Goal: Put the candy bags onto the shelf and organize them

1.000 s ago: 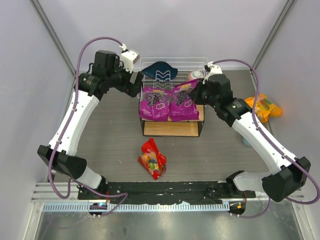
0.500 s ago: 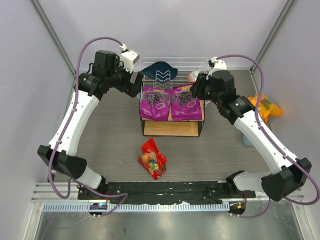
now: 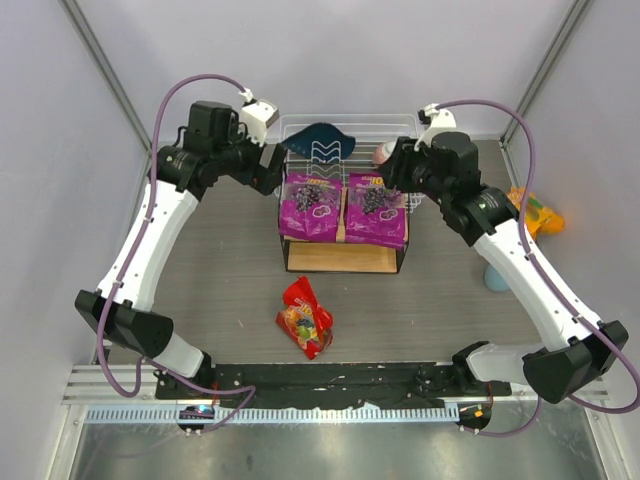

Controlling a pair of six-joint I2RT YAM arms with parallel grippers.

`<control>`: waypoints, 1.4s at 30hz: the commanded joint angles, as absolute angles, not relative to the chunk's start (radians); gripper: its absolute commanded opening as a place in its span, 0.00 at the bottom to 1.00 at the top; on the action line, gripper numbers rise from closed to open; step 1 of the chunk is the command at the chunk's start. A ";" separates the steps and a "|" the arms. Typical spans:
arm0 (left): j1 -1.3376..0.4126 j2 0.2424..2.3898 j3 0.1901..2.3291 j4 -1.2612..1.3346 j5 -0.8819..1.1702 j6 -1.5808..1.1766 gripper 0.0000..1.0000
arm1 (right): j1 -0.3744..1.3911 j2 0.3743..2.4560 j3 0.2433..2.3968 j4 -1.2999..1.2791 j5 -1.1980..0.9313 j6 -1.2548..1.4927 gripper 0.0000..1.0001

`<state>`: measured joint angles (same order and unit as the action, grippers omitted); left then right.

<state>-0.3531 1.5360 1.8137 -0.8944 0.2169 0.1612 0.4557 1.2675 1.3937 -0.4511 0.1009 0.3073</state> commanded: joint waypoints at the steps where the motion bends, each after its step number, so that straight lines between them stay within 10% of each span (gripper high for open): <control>1: -0.350 1.519 1.799 -0.864 0.247 0.163 1.00 | 0.462 1.270 1.405 -0.425 -0.130 0.302 0.47; 12: -0.348 1.520 1.789 -0.861 0.247 0.161 1.00 | 0.537 1.377 1.325 -0.309 -0.261 0.423 0.63; 32: -0.350 1.528 1.778 -0.861 0.242 0.179 1.00 | 0.557 1.488 1.313 -0.222 -0.336 0.503 0.60; 37: -0.350 1.526 1.770 -0.859 0.244 0.181 1.00 | 0.563 1.502 1.318 -0.244 -0.312 0.496 0.51; 42: -0.348 1.519 1.763 -0.858 0.242 0.186 1.00 | 0.563 1.503 1.318 -0.252 -0.276 0.488 0.17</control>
